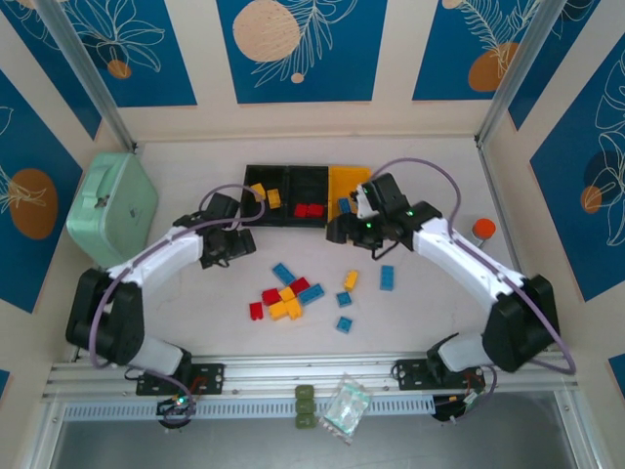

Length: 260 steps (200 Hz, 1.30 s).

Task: Sort the legos into containers by color
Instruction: Pick up the lego from the middle-left of the table.

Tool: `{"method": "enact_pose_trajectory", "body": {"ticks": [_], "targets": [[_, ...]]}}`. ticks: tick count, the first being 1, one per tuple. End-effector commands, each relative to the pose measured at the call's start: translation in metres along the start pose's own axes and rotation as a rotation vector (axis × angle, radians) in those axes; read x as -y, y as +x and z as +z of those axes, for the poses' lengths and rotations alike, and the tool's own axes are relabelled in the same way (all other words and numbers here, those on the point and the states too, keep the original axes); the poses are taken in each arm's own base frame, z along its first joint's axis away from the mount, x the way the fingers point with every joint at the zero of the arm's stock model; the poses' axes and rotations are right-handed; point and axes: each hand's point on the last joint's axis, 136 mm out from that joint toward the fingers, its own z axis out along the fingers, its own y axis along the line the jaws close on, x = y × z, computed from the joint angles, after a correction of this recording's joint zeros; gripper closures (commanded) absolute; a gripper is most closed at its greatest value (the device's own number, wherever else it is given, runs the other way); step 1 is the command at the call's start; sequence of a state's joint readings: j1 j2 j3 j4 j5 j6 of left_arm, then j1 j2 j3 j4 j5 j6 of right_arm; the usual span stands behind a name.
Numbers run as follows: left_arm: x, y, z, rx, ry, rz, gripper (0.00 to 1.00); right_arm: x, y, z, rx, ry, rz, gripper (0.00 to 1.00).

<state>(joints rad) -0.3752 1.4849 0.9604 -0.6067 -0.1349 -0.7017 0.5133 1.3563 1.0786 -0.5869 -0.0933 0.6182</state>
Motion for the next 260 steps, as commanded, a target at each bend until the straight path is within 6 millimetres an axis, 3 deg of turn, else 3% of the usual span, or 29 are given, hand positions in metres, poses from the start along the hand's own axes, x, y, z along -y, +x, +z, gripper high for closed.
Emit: {"method": "enact_pose_trajectory", "body": {"ticks": [1, 59, 86, 101, 152, 170, 222, 260], "targets": [[-0.011, -0.016, 0.009, 0.038, -0.091, -0.025, 0.09, 0.004, 0.004, -0.017, 0.059, -0.029, 0.035, 0.34], [-0.013, -0.033, 0.039, 0.084, -0.164, -0.036, 0.11, 0.022, 0.013, -0.025, 0.077, -0.012, 0.087, 0.35], [-0.014, -0.034, 0.053, 0.085, -0.175, -0.025, 0.22, 0.023, 0.013, -0.022, 0.074, -0.013, 0.101, 0.35], [-0.013, -0.032, 0.057, 0.075, -0.169, -0.015, 0.36, 0.023, 0.013, -0.020, 0.070, -0.011, 0.107, 0.35], [-0.014, -0.032, 0.052, 0.077, -0.160, 0.012, 0.55, 0.020, 0.012, -0.016, 0.061, -0.012, 0.107, 0.36], [-0.009, -0.031, 0.043, 0.073, -0.127, 0.025, 0.56, 0.020, 0.013, -0.015, 0.054, -0.013, 0.105, 0.36], [0.036, -0.035, 0.009, 0.046, 0.082, 0.077, 0.58, 0.016, 0.012, -0.011, 0.048, -0.033, 0.083, 0.36], [0.088, -0.043, -0.018, 0.059, 0.212, 0.137, 0.58, 0.021, 0.011, -0.006, 0.034, -0.009, 0.085, 0.36]]}}
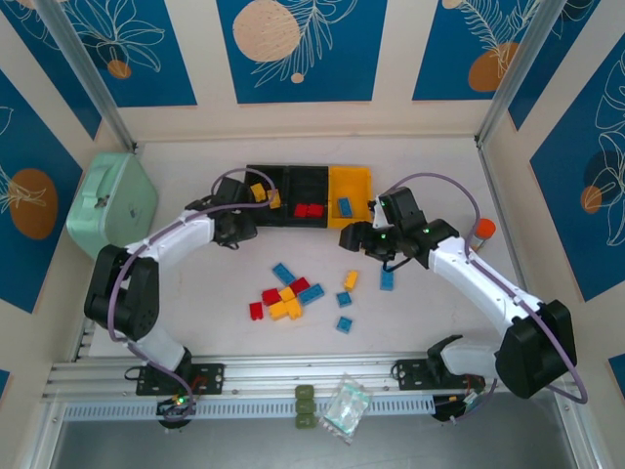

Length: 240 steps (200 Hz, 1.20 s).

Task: Sort the legos into containers by color
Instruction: Pick up the lego from the middle-left of the table, then place the lego in the container.

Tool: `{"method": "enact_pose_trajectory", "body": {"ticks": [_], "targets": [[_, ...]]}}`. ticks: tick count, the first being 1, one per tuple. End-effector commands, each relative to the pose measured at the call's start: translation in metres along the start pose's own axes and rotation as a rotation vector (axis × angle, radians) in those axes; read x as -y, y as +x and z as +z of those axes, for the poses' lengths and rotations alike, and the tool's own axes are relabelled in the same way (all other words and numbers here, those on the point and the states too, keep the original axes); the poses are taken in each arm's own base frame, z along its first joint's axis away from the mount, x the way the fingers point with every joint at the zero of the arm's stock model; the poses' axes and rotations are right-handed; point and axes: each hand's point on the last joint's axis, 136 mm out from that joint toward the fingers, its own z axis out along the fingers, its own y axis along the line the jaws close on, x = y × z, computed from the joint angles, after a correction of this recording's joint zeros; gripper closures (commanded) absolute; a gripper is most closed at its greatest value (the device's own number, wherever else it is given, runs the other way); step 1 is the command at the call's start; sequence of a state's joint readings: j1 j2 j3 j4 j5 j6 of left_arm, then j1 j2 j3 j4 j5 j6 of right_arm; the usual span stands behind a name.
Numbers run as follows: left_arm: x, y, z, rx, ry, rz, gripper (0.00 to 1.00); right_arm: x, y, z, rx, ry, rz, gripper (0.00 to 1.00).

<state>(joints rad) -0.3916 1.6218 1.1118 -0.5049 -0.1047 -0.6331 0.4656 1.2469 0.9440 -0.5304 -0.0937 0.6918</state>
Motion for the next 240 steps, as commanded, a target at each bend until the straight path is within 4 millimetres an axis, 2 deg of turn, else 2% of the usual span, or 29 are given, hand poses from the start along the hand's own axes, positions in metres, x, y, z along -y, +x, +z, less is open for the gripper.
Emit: {"method": "enact_pose_trajectory", "body": {"ticks": [1, 36, 66, 98, 136, 171, 195, 214, 225, 240], "targets": [[0.042, -0.005, -0.021, -0.012, 0.118, 0.061, 0.58, -0.003, 0.001, 0.003, -0.018, -0.005, -0.013, 0.36], [0.098, -0.025, -0.032, 0.007, 0.198, 0.141, 0.58, 0.009, 0.002, 0.001, -0.012, 0.021, 0.015, 0.36], [0.136, -0.037, -0.023, -0.010, 0.219, 0.204, 0.58, 0.014, 0.006, -0.004, 0.002, 0.021, 0.039, 0.36], [0.165, -0.049, -0.006, -0.024, 0.212, 0.244, 0.57, 0.021, 0.009, -0.009, 0.014, 0.030, 0.061, 0.36], [0.178, -0.056, 0.022, -0.052, 0.177, 0.250, 0.56, 0.023, 0.009, -0.016, 0.033, 0.032, 0.069, 0.36], [0.185, -0.061, 0.039, -0.066, 0.163, 0.255, 0.52, 0.026, 0.009, -0.019, 0.042, 0.037, 0.074, 0.36], [0.188, -0.062, 0.046, -0.068, 0.155, 0.258, 0.50, 0.028, 0.009, -0.020, 0.045, 0.039, 0.081, 0.36], [0.189, -0.064, 0.049, -0.070, 0.153, 0.257, 0.43, 0.029, 0.008, -0.021, 0.049, 0.039, 0.084, 0.36], [0.191, -0.064, 0.047, -0.068, 0.156, 0.258, 0.39, 0.030, 0.008, -0.022, 0.053, 0.040, 0.084, 0.36], [0.193, -0.067, 0.041, -0.055, 0.165, 0.263, 0.37, 0.031, 0.007, -0.022, 0.055, 0.042, 0.086, 0.36]]}}
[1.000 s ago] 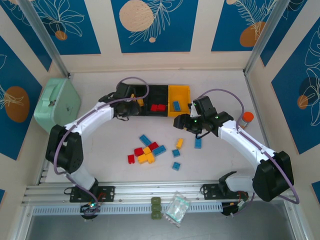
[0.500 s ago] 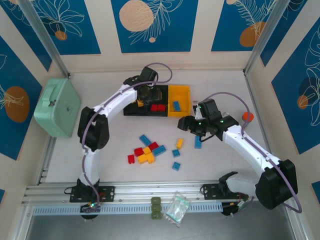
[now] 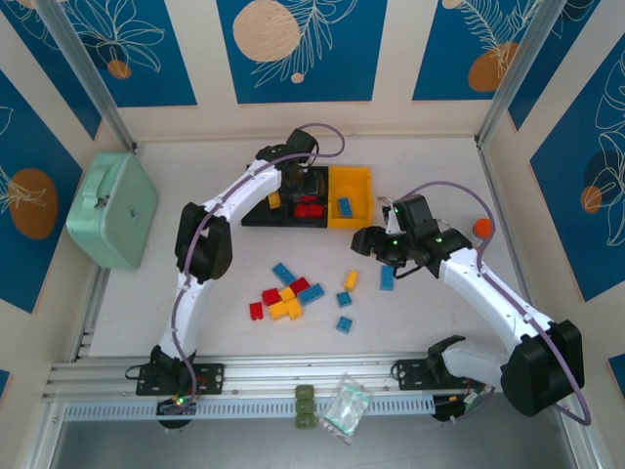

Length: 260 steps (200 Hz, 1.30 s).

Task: Sort the legos into containers by color
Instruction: Place the lego in the container, then pick up the lego from the middle-right of the table.

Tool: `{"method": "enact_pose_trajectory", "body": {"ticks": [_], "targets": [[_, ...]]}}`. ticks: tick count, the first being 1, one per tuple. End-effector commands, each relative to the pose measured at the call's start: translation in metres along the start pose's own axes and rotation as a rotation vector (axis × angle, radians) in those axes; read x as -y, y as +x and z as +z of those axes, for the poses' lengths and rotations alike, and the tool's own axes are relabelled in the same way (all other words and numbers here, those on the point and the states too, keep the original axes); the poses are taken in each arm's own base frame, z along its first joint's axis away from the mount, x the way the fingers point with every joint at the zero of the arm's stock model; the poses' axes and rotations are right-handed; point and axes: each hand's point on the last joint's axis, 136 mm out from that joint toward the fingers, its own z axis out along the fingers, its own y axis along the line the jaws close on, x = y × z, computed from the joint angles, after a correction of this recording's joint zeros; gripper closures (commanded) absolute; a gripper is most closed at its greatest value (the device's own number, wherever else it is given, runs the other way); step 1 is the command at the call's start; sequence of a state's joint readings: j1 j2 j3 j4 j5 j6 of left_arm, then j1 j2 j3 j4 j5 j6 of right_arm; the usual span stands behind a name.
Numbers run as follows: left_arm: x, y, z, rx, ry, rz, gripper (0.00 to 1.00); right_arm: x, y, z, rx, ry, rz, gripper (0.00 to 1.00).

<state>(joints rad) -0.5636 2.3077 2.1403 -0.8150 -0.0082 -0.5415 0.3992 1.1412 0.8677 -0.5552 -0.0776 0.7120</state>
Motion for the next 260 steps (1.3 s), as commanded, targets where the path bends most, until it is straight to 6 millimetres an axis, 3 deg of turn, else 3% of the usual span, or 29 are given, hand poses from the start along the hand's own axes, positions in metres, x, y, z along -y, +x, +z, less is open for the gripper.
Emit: {"method": "enact_pose_trajectory", "body": {"ticks": [1, 49, 73, 100, 118, 156, 181, 208, 260], "targets": [[0.006, -0.002, -0.009, 0.007, -0.005, 0.022, 0.37, 0.005, 0.003, -0.005, 0.004, 0.012, 0.018, 0.36], [0.025, -0.008, -0.050, 0.060, 0.053, 0.061, 0.35, 0.012, -0.004, -0.011, 0.020, 0.039, 0.033, 0.36], [0.033, 0.000, -0.074, 0.084, 0.121, 0.080, 0.35, 0.023, -0.009, -0.014, 0.017, 0.083, 0.060, 0.36], [0.042, 0.022, -0.095, 0.080, 0.241, 0.110, 0.35, 0.045, -0.007, -0.014, -0.017, 0.219, 0.083, 0.37], [0.050, 0.050, -0.104, 0.038, 0.354, 0.143, 0.34, 0.061, -0.003, -0.012, -0.055, 0.311, 0.102, 0.38], [0.043, 0.118, -0.108, -0.113, 0.469, 0.165, 0.32, 0.089, 0.000, 0.000, -0.109, 0.449, 0.127, 0.37], [0.036, 0.148, -0.115, -0.130, 0.503, 0.159, 0.32, 0.103, 0.007, 0.017, -0.158, 0.485, 0.142, 0.37], [0.024, 0.164, -0.114, -0.128, 0.474, 0.146, 0.31, 0.118, 0.019, 0.034, -0.212, 0.544, 0.152, 0.38], [0.025, 0.180, -0.105, -0.158, 0.485, 0.116, 0.31, 0.136, 0.037, 0.055, -0.284, 0.624, 0.145, 0.43]]}}
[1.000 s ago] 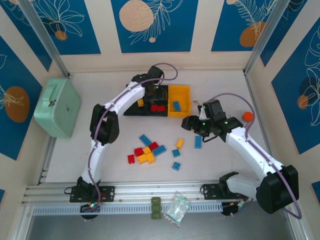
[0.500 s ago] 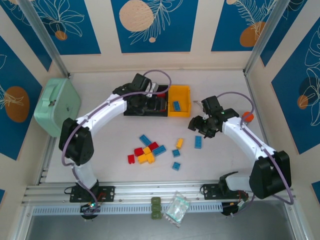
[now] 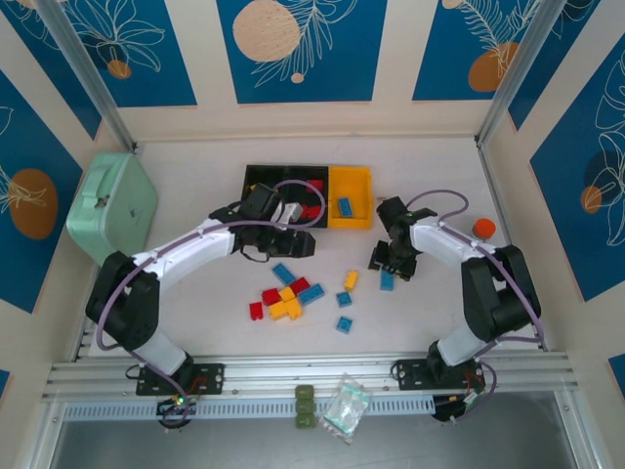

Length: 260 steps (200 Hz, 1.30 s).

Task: Sort the legos into containers by color
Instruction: Pick up the lego from the middle-right of the table, then place the lego in the container.

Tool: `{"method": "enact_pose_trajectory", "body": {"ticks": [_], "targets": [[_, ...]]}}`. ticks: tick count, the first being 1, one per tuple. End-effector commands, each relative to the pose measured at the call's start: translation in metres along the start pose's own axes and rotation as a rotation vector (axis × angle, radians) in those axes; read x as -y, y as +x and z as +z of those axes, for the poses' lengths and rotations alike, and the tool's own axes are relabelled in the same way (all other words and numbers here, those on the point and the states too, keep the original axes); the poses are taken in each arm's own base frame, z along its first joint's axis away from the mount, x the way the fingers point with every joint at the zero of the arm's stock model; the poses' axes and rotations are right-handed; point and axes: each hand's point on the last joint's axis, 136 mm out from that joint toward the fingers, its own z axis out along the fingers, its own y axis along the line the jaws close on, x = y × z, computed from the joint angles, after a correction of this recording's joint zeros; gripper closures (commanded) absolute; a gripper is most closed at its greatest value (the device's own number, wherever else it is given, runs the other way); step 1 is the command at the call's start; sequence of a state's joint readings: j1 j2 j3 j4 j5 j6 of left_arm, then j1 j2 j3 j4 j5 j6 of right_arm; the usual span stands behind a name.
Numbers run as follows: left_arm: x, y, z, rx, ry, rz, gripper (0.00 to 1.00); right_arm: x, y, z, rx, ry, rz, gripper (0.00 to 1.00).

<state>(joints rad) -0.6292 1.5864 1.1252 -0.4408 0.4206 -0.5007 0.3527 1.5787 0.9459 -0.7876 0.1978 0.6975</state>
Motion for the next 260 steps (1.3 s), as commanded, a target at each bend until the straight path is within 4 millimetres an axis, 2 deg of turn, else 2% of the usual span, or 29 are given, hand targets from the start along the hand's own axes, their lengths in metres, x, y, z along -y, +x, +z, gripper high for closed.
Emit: {"method": "enact_pose_trajectory", "body": {"ticks": [1, 30, 62, 86, 103, 146, 184, 211, 260], "targets": [[0.012, 0.003, 0.001, 0.006, 0.047, 0.006, 0.31, 0.006, 0.005, 0.010, -0.012, 0.044, 0.002, 0.43], [0.008, 0.006, 0.004, -0.004, 0.028, 0.002, 0.32, 0.005, 0.009, 0.017, -0.024, 0.030, 0.001, 0.47], [0.007, 0.005, 0.004, -0.003, 0.023, 0.000, 0.32, 0.001, 0.010, 0.018, -0.030, 0.022, -0.007, 0.67], [0.007, 0.004, 0.002, 0.006, 0.020, -0.002, 0.32, -0.006, 0.003, 0.002, 0.004, 0.005, -0.031, 0.74], [0.006, 0.003, 0.000, 0.017, 0.009, -0.002, 0.32, -0.016, -0.006, -0.016, 0.040, -0.022, -0.060, 0.75], [-0.003, 0.005, -0.008, 0.048, -0.036, -0.024, 0.32, -0.057, -0.044, -0.059, 0.134, -0.106, -0.149, 0.75], [-0.013, 0.013, -0.019, 0.072, -0.075, -0.052, 0.32, -0.100, -0.086, -0.074, 0.171, -0.159, -0.222, 0.74], [-0.020, 0.019, -0.026, 0.090, -0.099, -0.071, 0.32, -0.124, -0.116, -0.074, 0.188, -0.166, -0.255, 0.74], [-0.027, 0.026, -0.031, 0.096, -0.120, -0.097, 0.31, -0.149, -0.162, -0.050, 0.153, -0.187, -0.242, 0.71]]}}
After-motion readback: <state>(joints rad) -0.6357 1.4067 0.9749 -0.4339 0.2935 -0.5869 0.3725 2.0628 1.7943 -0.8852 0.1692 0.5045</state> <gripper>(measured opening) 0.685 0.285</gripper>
